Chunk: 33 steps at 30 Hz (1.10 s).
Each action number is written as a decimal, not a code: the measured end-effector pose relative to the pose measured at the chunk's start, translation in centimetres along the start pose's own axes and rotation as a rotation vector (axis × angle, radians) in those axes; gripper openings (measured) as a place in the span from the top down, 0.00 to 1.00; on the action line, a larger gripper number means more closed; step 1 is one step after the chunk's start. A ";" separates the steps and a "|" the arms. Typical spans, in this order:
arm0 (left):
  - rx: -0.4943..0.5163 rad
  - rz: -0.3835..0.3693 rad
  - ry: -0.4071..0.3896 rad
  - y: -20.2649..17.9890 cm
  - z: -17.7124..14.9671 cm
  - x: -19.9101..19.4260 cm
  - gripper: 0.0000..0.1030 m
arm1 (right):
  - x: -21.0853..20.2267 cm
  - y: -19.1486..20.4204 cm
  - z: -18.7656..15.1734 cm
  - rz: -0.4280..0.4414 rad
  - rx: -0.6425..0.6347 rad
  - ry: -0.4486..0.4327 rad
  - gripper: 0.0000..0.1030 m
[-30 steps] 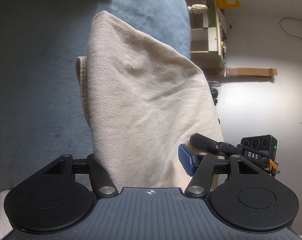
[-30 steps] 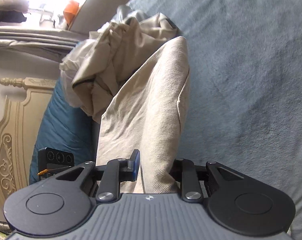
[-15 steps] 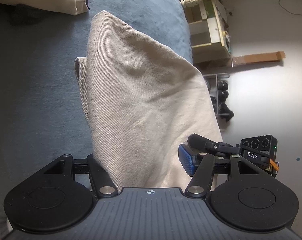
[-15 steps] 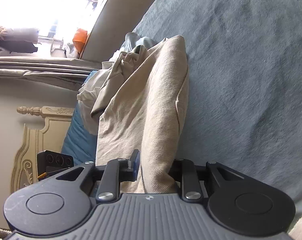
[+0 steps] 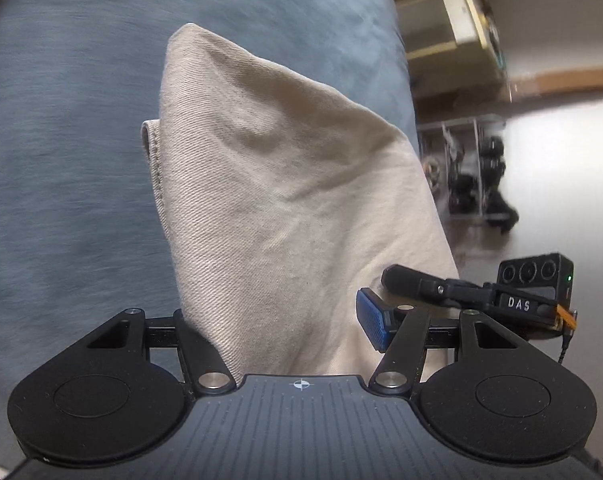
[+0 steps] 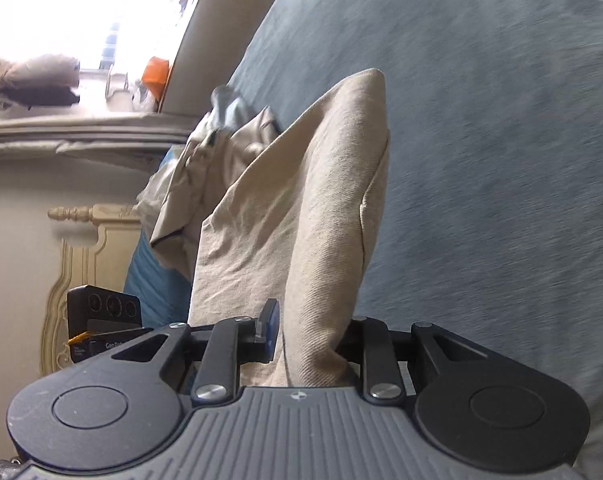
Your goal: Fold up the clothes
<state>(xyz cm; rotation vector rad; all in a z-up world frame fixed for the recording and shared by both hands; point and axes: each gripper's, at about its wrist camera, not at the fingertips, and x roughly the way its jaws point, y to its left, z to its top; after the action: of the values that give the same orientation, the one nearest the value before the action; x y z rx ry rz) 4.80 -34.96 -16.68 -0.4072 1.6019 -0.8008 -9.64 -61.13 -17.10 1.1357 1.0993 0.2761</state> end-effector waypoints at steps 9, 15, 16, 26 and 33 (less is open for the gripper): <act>0.081 -0.047 0.065 -9.1 5.1 17.9 0.42 | -11.6 -12.4 9.0 -0.155 -0.049 -0.134 0.75; 0.119 -0.057 0.031 -12.4 6.8 22.4 0.42 | -16.5 -15.0 16.3 -0.247 -0.195 -0.168 0.75; 0.125 -0.058 0.026 -13.0 7.1 23.1 0.42 | -17.0 -15.3 17.1 -0.256 -0.214 -0.168 0.75; 0.159 -0.038 -0.022 -16.3 9.0 30.2 0.29 | -19.8 -19.7 22.2 -0.319 -0.352 -0.176 0.75; 0.080 -0.023 -0.042 -11.4 8.3 29.7 0.18 | -17.1 -25.8 22.4 -0.522 -0.266 -0.264 0.41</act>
<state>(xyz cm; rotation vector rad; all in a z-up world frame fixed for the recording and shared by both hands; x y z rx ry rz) 4.80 -64.84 -30.30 -0.3829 1.5236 -0.8662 -8.24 -97.38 -28.99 0.5990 1.0463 -0.1333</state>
